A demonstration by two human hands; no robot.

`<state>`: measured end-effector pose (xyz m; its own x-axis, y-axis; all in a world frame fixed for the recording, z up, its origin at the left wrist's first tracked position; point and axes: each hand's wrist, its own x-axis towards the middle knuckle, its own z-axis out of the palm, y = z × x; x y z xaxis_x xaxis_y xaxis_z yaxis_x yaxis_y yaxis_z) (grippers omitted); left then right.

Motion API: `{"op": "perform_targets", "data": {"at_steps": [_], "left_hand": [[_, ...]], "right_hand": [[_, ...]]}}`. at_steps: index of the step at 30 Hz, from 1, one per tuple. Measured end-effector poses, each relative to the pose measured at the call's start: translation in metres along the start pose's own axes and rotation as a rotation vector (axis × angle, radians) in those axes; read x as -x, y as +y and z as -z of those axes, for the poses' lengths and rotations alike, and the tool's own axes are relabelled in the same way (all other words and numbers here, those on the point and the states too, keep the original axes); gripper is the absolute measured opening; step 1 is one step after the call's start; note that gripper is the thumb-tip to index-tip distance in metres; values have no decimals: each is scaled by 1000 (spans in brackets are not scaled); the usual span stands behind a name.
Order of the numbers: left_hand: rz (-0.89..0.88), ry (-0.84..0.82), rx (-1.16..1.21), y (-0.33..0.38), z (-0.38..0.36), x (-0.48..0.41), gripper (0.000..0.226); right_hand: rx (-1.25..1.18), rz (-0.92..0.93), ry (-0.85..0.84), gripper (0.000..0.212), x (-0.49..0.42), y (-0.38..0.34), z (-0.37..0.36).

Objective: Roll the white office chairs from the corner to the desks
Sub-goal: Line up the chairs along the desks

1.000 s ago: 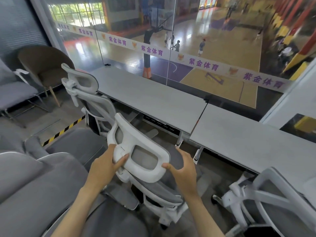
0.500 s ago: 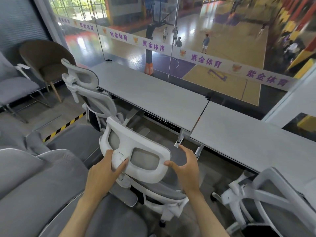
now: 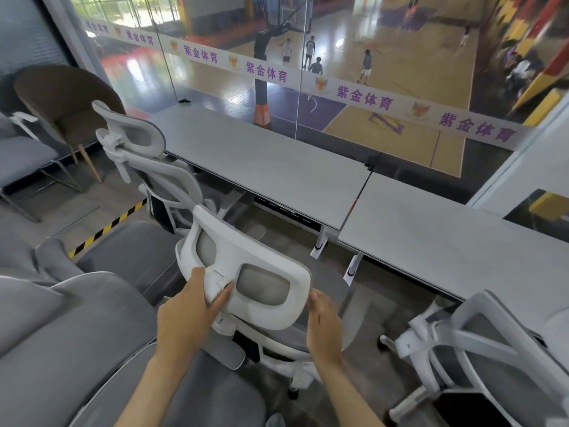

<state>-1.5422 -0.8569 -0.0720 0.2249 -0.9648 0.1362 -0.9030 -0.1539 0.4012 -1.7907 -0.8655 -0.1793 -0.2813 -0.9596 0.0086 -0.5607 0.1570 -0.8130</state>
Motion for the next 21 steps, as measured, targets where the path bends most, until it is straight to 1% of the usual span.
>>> {"op": "perform_targets", "data": {"at_steps": [4, 5, 7, 8, 9, 13, 16, 17, 19, 21], "left_hand": [[-5, -4, 38, -3, 2, 5, 49], [-12, -8, 44, -4, 2, 5, 48], [-27, -25, 43, -7, 4, 6, 47], [-34, -30, 33, -10, 6, 7, 48], [-41, -29, 21, -15, 8, 8, 49], [-61, -5, -7, -39, 11, 14, 50], [-41, -8, -2, -50, 13, 16, 50], [-26, -11, 14, -52, 13, 16, 51], [2, -25, 54, -52, 14, 16, 53], [36, -37, 104, -48, 15, 15, 52]], "right_hand": [[92, -117, 165, 49, -1, 17, -1], [84, -173, 193, 47, 0, 21, 1], [-81, -318, 223, 42, 5, 21, 0], [-166, -354, 227, 41, 8, 21, -3], [-206, -347, 225, 41, 9, 20, -5], [-230, -345, 171, 33, 14, 15, -16], [-261, -332, 156, 32, 19, 10, -22], [-271, -321, 156, 34, 19, 9, -24], [-290, -307, 170, 44, 18, 9, -28], [-332, -325, 186, 53, 14, 8, -29]]}}
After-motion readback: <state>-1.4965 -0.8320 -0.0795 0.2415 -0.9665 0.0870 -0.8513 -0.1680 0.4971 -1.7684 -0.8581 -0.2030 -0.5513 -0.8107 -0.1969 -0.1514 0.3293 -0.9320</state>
